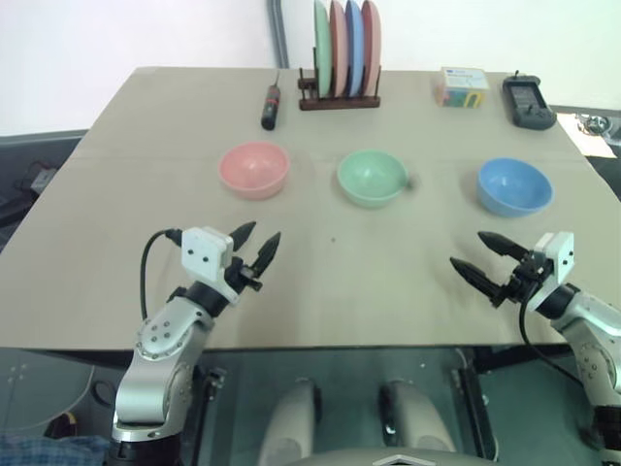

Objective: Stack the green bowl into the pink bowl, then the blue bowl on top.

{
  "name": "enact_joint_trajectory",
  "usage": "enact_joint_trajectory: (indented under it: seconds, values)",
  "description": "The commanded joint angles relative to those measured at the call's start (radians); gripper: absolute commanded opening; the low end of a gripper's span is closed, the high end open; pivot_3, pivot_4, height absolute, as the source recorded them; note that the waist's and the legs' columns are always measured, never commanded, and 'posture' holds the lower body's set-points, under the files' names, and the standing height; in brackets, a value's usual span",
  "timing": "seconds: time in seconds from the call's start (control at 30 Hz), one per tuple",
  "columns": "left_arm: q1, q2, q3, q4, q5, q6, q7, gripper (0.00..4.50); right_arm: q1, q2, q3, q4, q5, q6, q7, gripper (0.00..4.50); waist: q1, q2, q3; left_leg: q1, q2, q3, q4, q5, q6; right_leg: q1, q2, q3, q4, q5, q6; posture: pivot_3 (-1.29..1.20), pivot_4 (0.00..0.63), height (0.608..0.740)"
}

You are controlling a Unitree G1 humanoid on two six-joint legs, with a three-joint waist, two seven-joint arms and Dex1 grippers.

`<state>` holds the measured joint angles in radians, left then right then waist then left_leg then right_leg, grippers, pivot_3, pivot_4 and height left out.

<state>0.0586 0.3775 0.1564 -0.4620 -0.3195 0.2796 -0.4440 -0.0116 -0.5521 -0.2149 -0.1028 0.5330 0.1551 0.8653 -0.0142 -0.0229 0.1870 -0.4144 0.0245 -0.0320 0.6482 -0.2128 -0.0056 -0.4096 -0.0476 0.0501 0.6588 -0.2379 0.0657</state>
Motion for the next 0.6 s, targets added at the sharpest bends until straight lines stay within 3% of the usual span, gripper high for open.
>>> enact_joint_trajectory:
  seconds: [0.03,0.33,0.6]
  values:
    - [0.008,0.01,0.0,-0.028,-0.011,-0.014,-0.016,2.52,0.012,-0.001,-0.037,-0.026,0.015,-0.017,0.005,4.5,0.0,0.0,0.0,0.0,0.0,0.0,0.0,0.0,0.0,0.0,0.0,0.0,0.0,0.0,0.0,0.0,0.15,0.74]
    - [-0.152,0.144,0.005,0.095,0.13,0.028,0.018,2.52,0.027,-0.035,-0.044,-0.161,0.117,0.061,0.045,4.5,0.002,0.0,0.0,0.0,0.0,0.0,0.0,0.0,0.0,0.0,0.0,-0.001,0.0,0.0,0.001,0.0,0.15,0.74]
    - [-0.466,0.249,-0.095,0.414,0.289,0.039,0.011,2.52,-0.014,-0.024,-0.012,-0.296,0.166,0.135,-0.013,4.5,0.001,0.0,0.0,0.0,0.0,-0.001,0.0,0.0,0.0,0.0,0.0,-0.001,0.0,0.002,0.004,0.0,0.15,0.74]
